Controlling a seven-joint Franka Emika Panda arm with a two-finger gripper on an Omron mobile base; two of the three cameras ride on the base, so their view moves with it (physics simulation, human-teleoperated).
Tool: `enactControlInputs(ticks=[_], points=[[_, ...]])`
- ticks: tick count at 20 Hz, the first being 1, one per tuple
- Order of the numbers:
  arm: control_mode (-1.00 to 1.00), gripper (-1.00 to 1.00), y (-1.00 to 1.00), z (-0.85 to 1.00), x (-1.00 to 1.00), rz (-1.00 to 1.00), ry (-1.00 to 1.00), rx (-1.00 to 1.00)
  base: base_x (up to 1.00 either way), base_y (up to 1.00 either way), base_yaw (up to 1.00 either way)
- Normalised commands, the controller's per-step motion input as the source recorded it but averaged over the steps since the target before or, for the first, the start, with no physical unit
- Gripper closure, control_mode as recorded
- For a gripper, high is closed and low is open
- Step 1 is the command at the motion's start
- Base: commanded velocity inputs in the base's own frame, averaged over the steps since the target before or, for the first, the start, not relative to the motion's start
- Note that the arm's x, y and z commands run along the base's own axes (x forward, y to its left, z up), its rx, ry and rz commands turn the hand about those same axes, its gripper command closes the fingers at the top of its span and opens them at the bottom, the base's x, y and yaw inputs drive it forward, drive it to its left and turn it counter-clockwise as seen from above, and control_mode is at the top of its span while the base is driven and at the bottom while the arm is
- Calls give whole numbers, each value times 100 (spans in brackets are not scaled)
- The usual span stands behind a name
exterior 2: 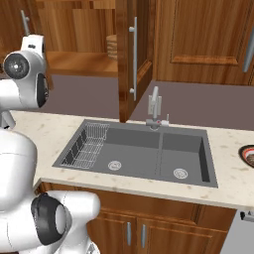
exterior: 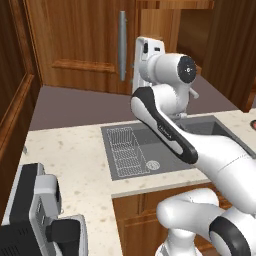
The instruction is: Pick the avocado and bread from the counter and place them on the plate. Then pick the jam from the cabinet and place it next to the plate. Lastly close the cabinet door.
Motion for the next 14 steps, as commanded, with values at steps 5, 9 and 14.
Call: enactControlInputs(ticks=[5, 9, 14], points=[[-100, -100, 0, 20, 35, 0, 0, 0, 0, 0, 0], [-100, -100, 0, 18, 62, -2, 0, 0, 0, 0, 0], [-100, -100, 0, 11, 67, -3, 0, 0, 0, 0, 0]])
